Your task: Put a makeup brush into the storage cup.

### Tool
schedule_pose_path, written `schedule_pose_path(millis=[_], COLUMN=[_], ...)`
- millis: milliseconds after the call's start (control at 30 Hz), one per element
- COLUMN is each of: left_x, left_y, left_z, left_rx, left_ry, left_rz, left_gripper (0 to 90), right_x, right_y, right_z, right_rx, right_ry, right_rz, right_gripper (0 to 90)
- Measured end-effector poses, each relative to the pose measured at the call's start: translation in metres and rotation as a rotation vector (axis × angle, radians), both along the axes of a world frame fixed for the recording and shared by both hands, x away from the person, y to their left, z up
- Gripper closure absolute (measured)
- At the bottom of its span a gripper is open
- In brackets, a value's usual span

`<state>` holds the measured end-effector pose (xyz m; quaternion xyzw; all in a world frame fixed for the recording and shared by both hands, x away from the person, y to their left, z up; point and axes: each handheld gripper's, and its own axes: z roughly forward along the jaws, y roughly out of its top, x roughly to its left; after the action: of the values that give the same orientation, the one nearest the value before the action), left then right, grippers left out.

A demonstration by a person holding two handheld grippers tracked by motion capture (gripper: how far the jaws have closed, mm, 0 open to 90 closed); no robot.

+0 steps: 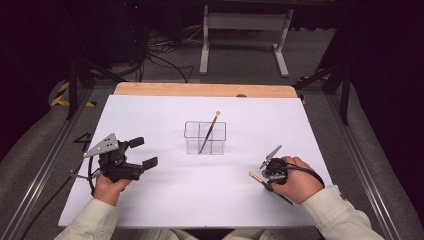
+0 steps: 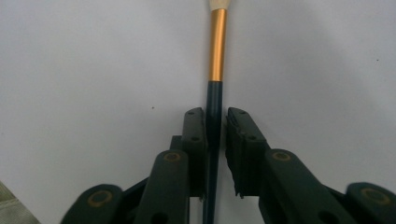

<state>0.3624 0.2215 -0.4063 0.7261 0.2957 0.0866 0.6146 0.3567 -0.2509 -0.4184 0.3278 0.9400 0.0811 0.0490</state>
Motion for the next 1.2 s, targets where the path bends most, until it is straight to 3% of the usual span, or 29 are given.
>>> schedule_pose_path(millis=[67,500,733,1200], left_x=[0.000,0.000,-0.002,-0.003], left_y=[0.000,0.001,0.000,0.003], left_z=[0.000,-0.001,0.000,-0.001], left_rx=[-0.002,-0.007,-0.006,-0.009], left_ry=[0.003,0.001,-0.026,-0.039], left_rz=[-0.001,-0.005,-0.003,0.000], left_gripper=[1.9,1.9,1.7,1.5], right_x=[0.000,0.000,0.000,0.002], right_y=[0.000,-0.001,-0.003,-0.005], right_z=[0.000,0.001,0.010,0.030], right_rx=[0.000,0.007,0.052,0.140], right_ry=[0.005,0.003,-0.035,-0.114], right_rz=[-0.008,-0.028,-0.033,-0.018], right_gripper=[83.4,83.5,83.5,83.5])
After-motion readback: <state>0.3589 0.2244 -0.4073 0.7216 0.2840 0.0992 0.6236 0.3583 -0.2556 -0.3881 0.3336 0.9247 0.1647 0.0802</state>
